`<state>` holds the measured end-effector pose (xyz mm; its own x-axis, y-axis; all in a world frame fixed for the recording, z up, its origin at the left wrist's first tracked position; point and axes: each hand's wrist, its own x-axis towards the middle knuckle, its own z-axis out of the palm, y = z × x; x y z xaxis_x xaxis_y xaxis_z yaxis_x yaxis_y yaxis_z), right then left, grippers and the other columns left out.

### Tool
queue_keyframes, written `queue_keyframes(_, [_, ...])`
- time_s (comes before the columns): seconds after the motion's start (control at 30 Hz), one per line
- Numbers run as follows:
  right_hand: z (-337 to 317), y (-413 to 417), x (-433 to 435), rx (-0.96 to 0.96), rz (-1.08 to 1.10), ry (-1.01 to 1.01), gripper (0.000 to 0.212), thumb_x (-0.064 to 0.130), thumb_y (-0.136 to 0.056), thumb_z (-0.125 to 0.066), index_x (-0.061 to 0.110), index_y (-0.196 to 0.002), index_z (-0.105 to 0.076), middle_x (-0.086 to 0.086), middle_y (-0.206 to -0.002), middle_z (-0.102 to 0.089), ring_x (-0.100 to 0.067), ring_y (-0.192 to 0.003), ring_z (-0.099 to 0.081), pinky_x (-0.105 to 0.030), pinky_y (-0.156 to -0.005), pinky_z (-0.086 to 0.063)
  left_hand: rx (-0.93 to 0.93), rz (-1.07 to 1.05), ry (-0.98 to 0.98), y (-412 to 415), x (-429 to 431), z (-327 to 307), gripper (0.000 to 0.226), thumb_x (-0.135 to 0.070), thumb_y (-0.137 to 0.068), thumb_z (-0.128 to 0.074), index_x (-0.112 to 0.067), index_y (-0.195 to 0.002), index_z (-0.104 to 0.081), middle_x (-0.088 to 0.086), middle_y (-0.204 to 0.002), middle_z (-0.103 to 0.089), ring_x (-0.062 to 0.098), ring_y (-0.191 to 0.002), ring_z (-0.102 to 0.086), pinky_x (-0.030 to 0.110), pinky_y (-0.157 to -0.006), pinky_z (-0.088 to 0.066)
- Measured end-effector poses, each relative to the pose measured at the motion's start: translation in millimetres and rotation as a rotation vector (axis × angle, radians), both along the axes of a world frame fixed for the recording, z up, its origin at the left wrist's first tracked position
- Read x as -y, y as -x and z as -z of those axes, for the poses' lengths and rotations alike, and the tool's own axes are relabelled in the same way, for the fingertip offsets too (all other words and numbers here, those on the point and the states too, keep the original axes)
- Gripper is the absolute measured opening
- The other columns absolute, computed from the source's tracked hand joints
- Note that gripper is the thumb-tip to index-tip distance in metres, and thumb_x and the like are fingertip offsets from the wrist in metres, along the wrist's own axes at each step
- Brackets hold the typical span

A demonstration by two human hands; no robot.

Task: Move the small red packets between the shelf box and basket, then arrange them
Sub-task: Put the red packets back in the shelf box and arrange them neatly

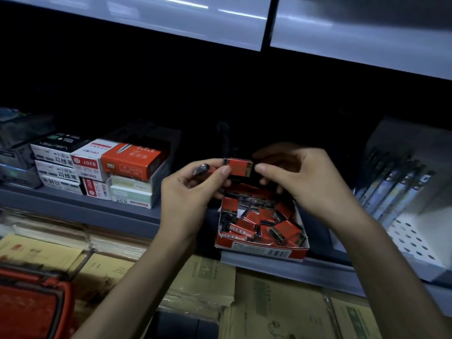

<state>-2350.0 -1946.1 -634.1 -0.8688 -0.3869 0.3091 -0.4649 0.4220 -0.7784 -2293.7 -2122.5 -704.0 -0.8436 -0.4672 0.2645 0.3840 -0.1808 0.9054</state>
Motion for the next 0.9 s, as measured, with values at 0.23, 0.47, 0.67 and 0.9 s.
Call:
queue_keyframes(0.23, [6.2,-2.4,12.0,-0.001,0.052,-0.662,0.012,0.038,-0.079,-0.085,0.028,-0.076,-0.078,0.012,-0.083,-0.072,-0.005,-0.081,-0.068,-0.037,-0.079,-0.060,0.050,-0.113,-0.079,5.7,4.1,6.3,0.012,-0.012,-0.087,-0.079,-0.011,-0.099,-0.077,0.009,-0.079,-0.077,0.015,-0.074,-0.071,0.022,-0.062,-0.056])
queue_keyframes(0.47, [5.1,-6.6,38.0,-0.013,0.098,-0.904,0.021,0.034,-0.076,-0.088,0.017,-0.080,-0.075,0.002,-0.085,-0.070,-0.018,-0.078,-0.068,-0.038,-0.076,-0.061,0.067,-0.122,-0.109,6.3,5.6,7.3,0.014,-0.012,-0.087,-0.078,-0.008,-0.100,-0.076,0.010,-0.084,-0.078,0.015,-0.075,-0.071,0.020,-0.062,-0.056])
queue_keyframes(0.67, [-2.8,1.4,15.1,0.118,-0.063,-0.596,0.020,0.029,-0.073,-0.089,0.024,-0.086,-0.074,0.010,-0.079,-0.059,-0.002,-0.061,-0.055,-0.020,-0.057,-0.046,0.067,-0.118,-0.110,5.6,9.1,6.6,0.013,-0.012,-0.087,-0.078,-0.008,-0.099,-0.076,0.007,-0.081,-0.077,0.011,-0.074,-0.071,0.018,-0.061,-0.054])
queue_keyframes(0.9, [-5.2,-1.4,-5.4,0.209,-0.073,-0.029,0.022,0.021,-0.083,-0.078,0.011,-0.098,-0.065,0.004,-0.074,-0.067,-0.015,-0.070,-0.063,-0.025,-0.063,-0.048,0.076,-0.109,-0.122,3.7,11.0,6.3,0.013,-0.015,-0.087,-0.079,-0.010,-0.100,-0.076,0.008,-0.082,-0.077,0.012,-0.075,-0.071,0.019,-0.062,-0.054])
